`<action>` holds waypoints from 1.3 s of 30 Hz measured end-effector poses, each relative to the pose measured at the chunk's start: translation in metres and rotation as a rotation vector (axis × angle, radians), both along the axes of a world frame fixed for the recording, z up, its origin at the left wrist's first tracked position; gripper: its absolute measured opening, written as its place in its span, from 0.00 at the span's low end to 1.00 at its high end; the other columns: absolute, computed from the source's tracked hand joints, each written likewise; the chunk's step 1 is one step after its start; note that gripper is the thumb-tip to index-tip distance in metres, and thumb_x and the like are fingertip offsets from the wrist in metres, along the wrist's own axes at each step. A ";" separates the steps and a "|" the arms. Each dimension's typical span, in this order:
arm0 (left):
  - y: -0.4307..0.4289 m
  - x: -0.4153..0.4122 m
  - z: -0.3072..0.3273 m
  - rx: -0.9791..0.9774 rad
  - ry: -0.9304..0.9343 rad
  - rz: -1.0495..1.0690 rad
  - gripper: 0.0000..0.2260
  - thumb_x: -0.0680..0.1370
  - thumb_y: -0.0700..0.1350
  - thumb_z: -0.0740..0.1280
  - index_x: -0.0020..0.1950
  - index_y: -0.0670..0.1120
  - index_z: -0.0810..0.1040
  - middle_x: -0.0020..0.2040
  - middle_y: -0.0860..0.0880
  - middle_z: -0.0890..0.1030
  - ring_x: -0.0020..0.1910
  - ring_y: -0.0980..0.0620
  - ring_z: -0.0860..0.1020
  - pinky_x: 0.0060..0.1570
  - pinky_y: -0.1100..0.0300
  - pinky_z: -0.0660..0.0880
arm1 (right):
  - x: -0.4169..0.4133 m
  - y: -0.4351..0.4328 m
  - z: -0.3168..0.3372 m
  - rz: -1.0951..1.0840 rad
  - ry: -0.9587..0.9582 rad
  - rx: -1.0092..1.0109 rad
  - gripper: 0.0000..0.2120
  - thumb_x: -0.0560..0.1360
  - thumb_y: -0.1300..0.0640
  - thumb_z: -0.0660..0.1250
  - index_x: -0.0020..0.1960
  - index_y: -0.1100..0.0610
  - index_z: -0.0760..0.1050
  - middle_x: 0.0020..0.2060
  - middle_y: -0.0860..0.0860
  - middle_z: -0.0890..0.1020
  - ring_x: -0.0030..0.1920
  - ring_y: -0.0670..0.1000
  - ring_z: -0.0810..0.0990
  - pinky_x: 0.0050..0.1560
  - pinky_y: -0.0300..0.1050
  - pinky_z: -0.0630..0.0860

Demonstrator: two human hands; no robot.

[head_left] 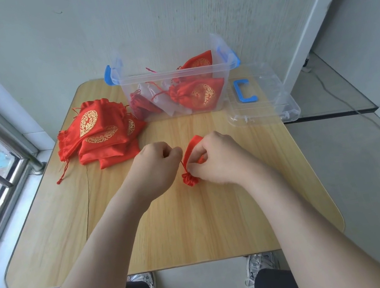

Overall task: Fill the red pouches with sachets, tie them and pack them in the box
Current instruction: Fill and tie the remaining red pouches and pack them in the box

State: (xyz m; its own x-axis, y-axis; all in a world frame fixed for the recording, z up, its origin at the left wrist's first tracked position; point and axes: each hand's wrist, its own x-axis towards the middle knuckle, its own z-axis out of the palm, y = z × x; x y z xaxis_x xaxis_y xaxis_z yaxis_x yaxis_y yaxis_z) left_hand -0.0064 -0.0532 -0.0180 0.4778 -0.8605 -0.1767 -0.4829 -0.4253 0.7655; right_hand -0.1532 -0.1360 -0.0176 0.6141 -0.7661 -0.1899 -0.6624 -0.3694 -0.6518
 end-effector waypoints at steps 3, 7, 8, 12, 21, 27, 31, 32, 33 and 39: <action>0.000 0.000 0.002 -0.026 0.141 -0.005 0.17 0.83 0.50 0.66 0.48 0.36 0.80 0.36 0.45 0.81 0.34 0.51 0.76 0.40 0.54 0.75 | 0.000 0.000 0.002 0.009 -0.009 -0.003 0.06 0.79 0.53 0.72 0.46 0.46 0.86 0.40 0.43 0.82 0.42 0.45 0.83 0.34 0.36 0.77; -0.001 0.000 0.005 -0.068 0.281 0.015 0.14 0.82 0.48 0.70 0.46 0.37 0.83 0.37 0.43 0.86 0.33 0.51 0.80 0.46 0.49 0.82 | -0.001 -0.002 0.001 -0.038 -0.045 -0.016 0.03 0.79 0.50 0.74 0.47 0.47 0.84 0.41 0.44 0.81 0.41 0.45 0.82 0.34 0.37 0.75; -0.001 0.000 0.005 -0.085 0.317 0.038 0.14 0.82 0.48 0.70 0.47 0.36 0.83 0.39 0.41 0.86 0.32 0.51 0.79 0.45 0.49 0.82 | -0.002 -0.003 0.000 -0.049 -0.051 -0.015 0.04 0.79 0.49 0.74 0.47 0.47 0.84 0.43 0.44 0.81 0.44 0.45 0.83 0.37 0.39 0.78; -0.002 -0.001 0.009 -0.123 0.457 0.091 0.13 0.84 0.47 0.68 0.52 0.36 0.81 0.47 0.43 0.89 0.30 0.54 0.78 0.37 0.55 0.80 | -0.002 -0.003 -0.001 -0.072 -0.068 -0.016 0.10 0.79 0.42 0.73 0.47 0.48 0.85 0.44 0.43 0.82 0.47 0.44 0.83 0.40 0.38 0.78; -0.001 -0.007 0.005 0.048 0.336 -0.031 0.14 0.88 0.46 0.59 0.47 0.42 0.77 0.42 0.46 0.81 0.30 0.52 0.72 0.32 0.56 0.75 | 0.000 -0.003 -0.003 -0.059 -0.068 -0.091 0.07 0.81 0.54 0.70 0.47 0.47 0.86 0.40 0.48 0.84 0.39 0.47 0.84 0.33 0.38 0.77; -0.002 -0.006 0.003 0.024 0.305 -0.035 0.12 0.88 0.45 0.57 0.51 0.42 0.77 0.43 0.47 0.80 0.31 0.53 0.74 0.33 0.57 0.76 | 0.002 0.000 0.006 -0.018 -0.237 0.053 0.07 0.81 0.55 0.70 0.52 0.49 0.87 0.33 0.43 0.87 0.37 0.40 0.85 0.38 0.33 0.77; -0.002 -0.005 0.002 -0.022 0.299 -0.039 0.13 0.88 0.48 0.59 0.49 0.43 0.77 0.41 0.48 0.79 0.26 0.59 0.72 0.33 0.58 0.76 | 0.000 -0.002 0.006 -0.009 -0.280 0.052 0.06 0.80 0.57 0.73 0.47 0.50 0.88 0.36 0.44 0.88 0.42 0.43 0.88 0.52 0.46 0.84; -0.002 -0.006 0.002 -0.034 0.298 -0.040 0.13 0.88 0.48 0.60 0.48 0.44 0.77 0.40 0.49 0.79 0.25 0.59 0.72 0.32 0.59 0.75 | 0.000 -0.002 0.006 -0.010 -0.287 0.059 0.06 0.80 0.58 0.73 0.46 0.50 0.88 0.36 0.44 0.88 0.42 0.44 0.88 0.54 0.49 0.85; -0.001 -0.006 0.002 -0.044 0.292 -0.042 0.13 0.88 0.48 0.59 0.48 0.44 0.77 0.40 0.49 0.79 0.24 0.59 0.72 0.31 0.60 0.75 | 0.001 -0.003 0.005 -0.013 -0.294 0.067 0.06 0.79 0.58 0.74 0.46 0.51 0.88 0.37 0.44 0.89 0.43 0.45 0.89 0.55 0.52 0.85; 0.002 -0.009 0.004 -0.088 0.247 -0.063 0.13 0.88 0.49 0.60 0.48 0.44 0.74 0.36 0.50 0.77 0.25 0.59 0.73 0.31 0.58 0.74 | 0.001 0.001 0.007 -0.086 -0.319 0.075 0.02 0.80 0.55 0.76 0.48 0.53 0.85 0.36 0.46 0.88 0.39 0.44 0.88 0.53 0.54 0.86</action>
